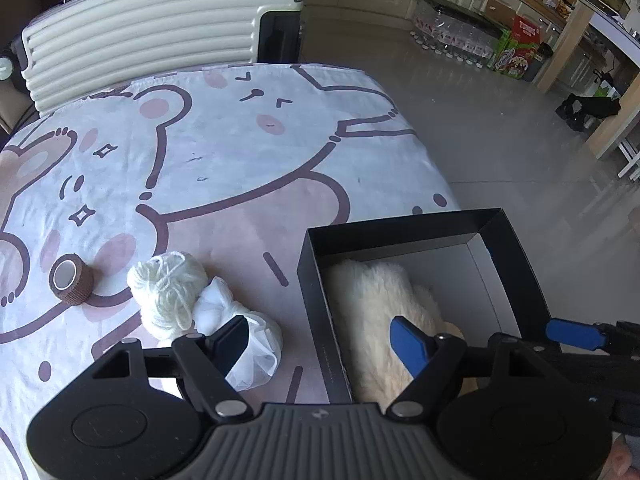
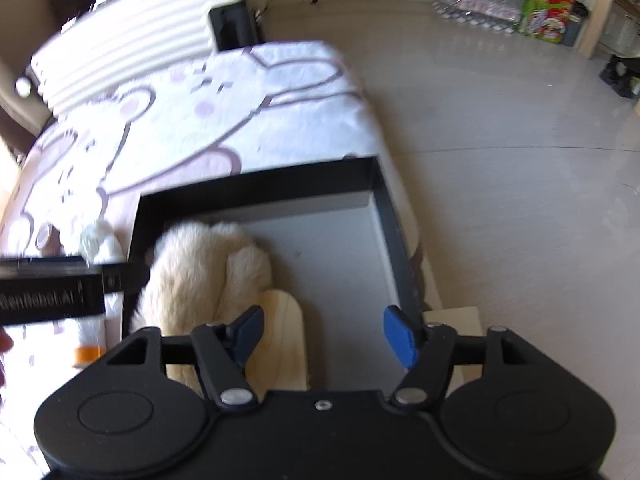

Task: Organize objects
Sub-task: 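Lower the wooden board into the black box and open the right tool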

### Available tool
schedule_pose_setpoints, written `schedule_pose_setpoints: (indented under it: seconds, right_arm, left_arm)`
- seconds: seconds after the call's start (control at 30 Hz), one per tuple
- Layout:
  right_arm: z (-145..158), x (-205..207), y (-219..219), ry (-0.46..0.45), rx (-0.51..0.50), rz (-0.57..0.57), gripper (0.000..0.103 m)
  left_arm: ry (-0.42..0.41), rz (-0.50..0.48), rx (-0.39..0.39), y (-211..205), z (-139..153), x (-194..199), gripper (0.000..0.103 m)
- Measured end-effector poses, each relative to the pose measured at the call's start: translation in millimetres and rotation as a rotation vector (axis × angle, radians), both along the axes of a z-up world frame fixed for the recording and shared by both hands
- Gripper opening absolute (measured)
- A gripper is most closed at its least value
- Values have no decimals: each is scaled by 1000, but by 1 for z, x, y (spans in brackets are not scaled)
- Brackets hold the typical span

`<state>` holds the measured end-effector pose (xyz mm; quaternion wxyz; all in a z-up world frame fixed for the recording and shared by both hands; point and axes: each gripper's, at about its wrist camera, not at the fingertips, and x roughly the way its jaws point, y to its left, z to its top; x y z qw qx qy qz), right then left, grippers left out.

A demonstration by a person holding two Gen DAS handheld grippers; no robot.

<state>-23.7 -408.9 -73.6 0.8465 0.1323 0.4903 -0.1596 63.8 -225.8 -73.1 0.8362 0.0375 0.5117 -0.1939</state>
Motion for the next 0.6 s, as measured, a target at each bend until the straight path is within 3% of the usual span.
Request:
schedule_pose_setpoints:
  seconds: [0.6]
  right_arm:
    - [45,-41,8,-106,-43,-111,79]
  left_arm:
    - [-85,32,4,25,41,-33,78]
